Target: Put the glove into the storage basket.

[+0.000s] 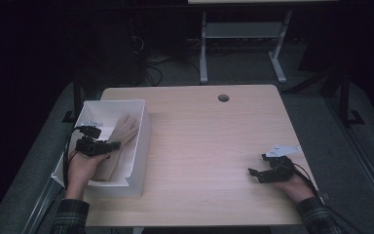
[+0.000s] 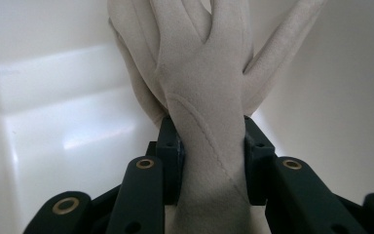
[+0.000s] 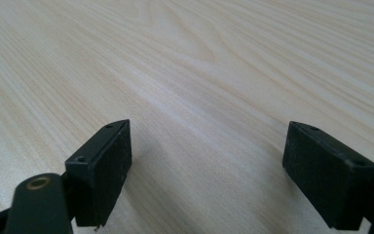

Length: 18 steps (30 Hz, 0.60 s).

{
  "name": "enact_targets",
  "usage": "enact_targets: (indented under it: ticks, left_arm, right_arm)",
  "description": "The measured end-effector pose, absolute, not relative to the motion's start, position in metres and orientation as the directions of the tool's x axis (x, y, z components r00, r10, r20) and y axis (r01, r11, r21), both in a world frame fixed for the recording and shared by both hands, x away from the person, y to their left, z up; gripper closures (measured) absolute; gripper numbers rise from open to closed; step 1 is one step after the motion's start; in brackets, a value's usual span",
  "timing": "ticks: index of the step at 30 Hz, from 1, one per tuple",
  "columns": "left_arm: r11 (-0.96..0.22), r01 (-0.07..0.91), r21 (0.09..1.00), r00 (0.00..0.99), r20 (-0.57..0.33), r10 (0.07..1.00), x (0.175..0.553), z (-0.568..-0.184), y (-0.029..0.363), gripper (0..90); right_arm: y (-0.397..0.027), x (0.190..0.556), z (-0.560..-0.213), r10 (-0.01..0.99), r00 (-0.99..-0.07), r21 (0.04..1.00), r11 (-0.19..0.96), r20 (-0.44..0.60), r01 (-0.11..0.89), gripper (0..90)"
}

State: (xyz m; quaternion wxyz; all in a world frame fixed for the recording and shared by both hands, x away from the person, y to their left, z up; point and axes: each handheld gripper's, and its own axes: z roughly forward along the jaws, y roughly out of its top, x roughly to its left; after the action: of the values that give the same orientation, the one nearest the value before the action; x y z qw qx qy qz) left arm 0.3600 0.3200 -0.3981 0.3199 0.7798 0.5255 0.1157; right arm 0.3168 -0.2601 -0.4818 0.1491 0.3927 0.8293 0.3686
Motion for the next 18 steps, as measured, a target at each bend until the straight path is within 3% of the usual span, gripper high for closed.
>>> enact_targets:
  ticks: [8,14,18]
  left_arm:
    - [-0.268,0.779,0.567,0.419,-0.153,0.895,0.365,-0.414,0.314,62.3]
    - [-0.274,0.775,0.569,0.423,-0.144,0.895,0.366,-0.414,0.314,38.9]
    - [-0.261,0.751,0.606,0.426,-0.143,0.893,0.364,-0.402,0.314,31.1]
  right_arm:
    - [-0.26,0.317,-0.482,0.761,-0.647,0.728,0.42,0.042,0.541,17.6]
    - [-0.26,0.317,-0.482,0.761,-0.648,0.728,0.421,0.042,0.541,17.5]
    - [-0.26,0.317,-0.482,0.761,-0.648,0.728,0.42,0.042,0.541,17.5]
